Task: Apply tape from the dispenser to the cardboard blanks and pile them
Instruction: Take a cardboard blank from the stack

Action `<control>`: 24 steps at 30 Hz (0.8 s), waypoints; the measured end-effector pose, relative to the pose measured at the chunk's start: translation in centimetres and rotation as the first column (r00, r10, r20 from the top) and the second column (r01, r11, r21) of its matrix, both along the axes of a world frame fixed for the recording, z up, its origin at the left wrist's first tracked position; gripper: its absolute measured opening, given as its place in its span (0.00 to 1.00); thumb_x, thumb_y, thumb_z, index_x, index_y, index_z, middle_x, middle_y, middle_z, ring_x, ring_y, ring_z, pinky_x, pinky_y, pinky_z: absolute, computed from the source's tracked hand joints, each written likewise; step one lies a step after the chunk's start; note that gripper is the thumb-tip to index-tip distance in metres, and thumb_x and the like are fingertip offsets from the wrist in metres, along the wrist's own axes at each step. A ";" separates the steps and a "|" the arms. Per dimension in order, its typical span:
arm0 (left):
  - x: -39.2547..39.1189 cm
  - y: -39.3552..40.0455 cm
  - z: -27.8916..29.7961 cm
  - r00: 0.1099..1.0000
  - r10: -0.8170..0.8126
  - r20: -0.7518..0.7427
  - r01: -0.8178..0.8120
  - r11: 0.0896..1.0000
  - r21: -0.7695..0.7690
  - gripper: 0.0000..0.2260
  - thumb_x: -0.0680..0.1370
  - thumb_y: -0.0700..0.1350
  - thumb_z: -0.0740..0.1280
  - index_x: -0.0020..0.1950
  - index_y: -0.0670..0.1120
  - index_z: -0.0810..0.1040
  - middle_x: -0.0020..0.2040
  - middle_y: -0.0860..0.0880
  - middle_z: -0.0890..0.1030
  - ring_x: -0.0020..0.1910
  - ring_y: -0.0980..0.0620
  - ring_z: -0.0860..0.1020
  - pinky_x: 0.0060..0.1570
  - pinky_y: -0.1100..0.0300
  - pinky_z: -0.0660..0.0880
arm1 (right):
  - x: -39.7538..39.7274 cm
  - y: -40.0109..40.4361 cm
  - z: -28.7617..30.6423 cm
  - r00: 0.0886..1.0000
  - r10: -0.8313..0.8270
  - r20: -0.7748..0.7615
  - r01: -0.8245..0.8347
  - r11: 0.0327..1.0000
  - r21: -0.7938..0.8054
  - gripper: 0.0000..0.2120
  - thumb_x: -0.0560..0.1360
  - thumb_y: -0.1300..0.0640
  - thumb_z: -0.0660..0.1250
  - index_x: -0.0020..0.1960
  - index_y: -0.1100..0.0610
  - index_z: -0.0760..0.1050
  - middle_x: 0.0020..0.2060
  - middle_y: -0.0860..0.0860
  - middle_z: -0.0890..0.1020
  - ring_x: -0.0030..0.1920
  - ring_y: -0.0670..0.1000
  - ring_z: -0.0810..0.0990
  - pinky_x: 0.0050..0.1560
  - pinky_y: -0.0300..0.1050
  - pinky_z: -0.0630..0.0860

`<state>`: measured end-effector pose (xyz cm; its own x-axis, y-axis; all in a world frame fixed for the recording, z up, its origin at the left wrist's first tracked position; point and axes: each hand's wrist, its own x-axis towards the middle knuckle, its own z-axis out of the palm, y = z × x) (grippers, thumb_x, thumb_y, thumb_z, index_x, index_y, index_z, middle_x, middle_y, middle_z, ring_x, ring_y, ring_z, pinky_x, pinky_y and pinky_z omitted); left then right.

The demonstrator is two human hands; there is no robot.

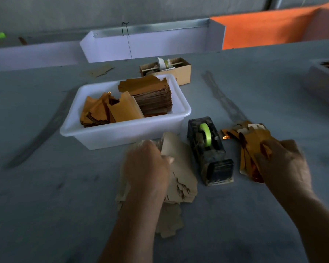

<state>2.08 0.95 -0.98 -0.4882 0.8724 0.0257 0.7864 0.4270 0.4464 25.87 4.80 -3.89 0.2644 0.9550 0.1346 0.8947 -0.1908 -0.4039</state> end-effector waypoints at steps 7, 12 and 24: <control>-1.2 -1.9 1.0 0.948 -0.045 0.316 0.003 0.991 0.133 0.08 0.75 0.53 0.69 0.42 0.51 0.74 0.37 0.53 0.78 0.35 0.59 0.75 0.30 0.66 0.64 | -0.4 -2.6 1.2 0.985 0.070 -0.159 -0.023 0.961 0.277 0.16 0.74 0.58 0.67 0.61 0.59 0.75 0.60 0.59 0.71 0.59 0.62 0.70 0.56 0.58 0.71; -2.0 -4.5 2.4 0.636 -0.123 0.762 -0.044 0.980 0.195 0.13 0.66 0.56 0.73 0.40 0.48 0.79 0.32 0.55 0.79 0.36 0.54 0.76 0.39 0.59 0.70 | -2.9 -6.2 3.0 0.872 0.190 -0.451 -0.028 0.939 0.342 0.12 0.72 0.49 0.66 0.55 0.47 0.78 0.53 0.48 0.79 0.49 0.52 0.79 0.46 0.46 0.75; 0.2 -6.5 2.6 0.397 -0.229 0.889 0.106 0.973 0.204 0.21 0.59 0.55 0.80 0.45 0.47 0.82 0.40 0.52 0.85 0.39 0.54 0.82 0.43 0.57 0.74 | -8.3 -8.6 3.8 0.176 0.034 -0.984 -0.363 0.931 -0.033 0.17 0.61 0.55 0.67 0.50 0.56 0.80 0.41 0.49 0.85 0.45 0.50 0.83 0.46 0.48 0.79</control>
<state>2.24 -5.55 1.58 -0.1245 0.9614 -0.2455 -0.0493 0.2411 0.9692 17.56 -3.78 -0.04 -0.1773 0.9471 -0.2674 -0.1426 -0.2936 -0.9452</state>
